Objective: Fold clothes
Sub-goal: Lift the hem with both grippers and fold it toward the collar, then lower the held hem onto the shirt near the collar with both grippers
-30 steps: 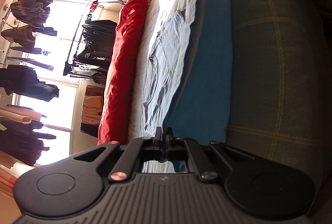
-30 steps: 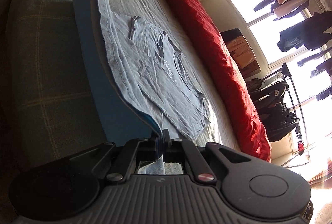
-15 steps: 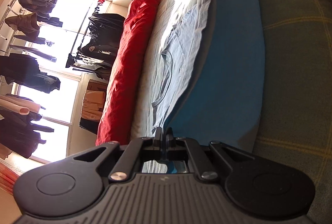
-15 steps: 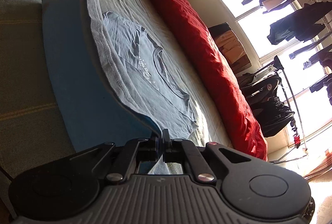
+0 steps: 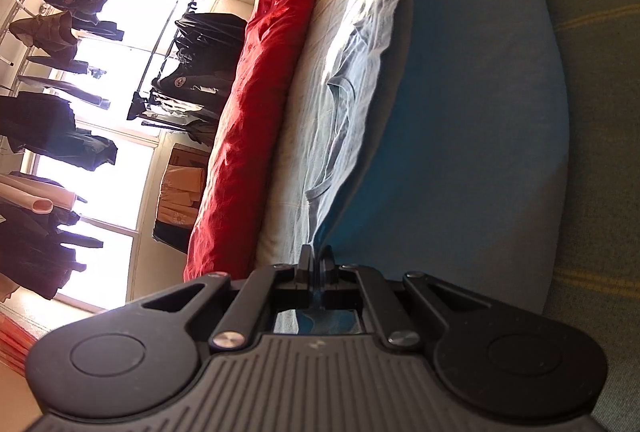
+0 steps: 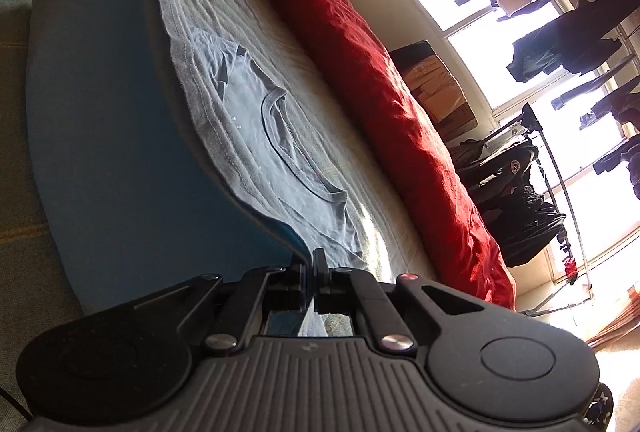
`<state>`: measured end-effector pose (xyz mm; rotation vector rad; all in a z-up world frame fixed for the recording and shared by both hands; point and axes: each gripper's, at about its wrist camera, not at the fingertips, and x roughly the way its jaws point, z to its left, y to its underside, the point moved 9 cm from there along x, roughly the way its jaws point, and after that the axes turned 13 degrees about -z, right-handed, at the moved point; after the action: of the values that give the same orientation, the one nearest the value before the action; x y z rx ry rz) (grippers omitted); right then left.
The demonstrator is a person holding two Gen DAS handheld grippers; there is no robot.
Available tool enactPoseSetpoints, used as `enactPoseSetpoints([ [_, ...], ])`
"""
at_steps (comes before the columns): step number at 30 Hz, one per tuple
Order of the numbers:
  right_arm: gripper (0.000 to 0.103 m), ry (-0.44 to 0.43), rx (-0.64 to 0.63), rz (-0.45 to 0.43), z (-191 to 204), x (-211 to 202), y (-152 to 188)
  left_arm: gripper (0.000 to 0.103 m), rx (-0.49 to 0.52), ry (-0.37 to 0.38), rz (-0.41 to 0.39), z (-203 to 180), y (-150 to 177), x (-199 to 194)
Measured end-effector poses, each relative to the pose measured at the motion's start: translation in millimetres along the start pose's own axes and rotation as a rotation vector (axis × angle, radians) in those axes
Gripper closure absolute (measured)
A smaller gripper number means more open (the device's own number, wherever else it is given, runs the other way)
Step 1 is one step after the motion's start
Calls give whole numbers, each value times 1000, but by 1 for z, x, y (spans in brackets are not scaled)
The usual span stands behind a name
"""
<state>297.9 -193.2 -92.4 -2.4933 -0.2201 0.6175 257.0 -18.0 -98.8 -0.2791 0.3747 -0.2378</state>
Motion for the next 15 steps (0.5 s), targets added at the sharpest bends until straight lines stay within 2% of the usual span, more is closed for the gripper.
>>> enactPoseSetpoints([
  [15, 100, 32, 16, 4, -22, 62, 8, 101, -18, -23, 7, 17, 16, 60],
])
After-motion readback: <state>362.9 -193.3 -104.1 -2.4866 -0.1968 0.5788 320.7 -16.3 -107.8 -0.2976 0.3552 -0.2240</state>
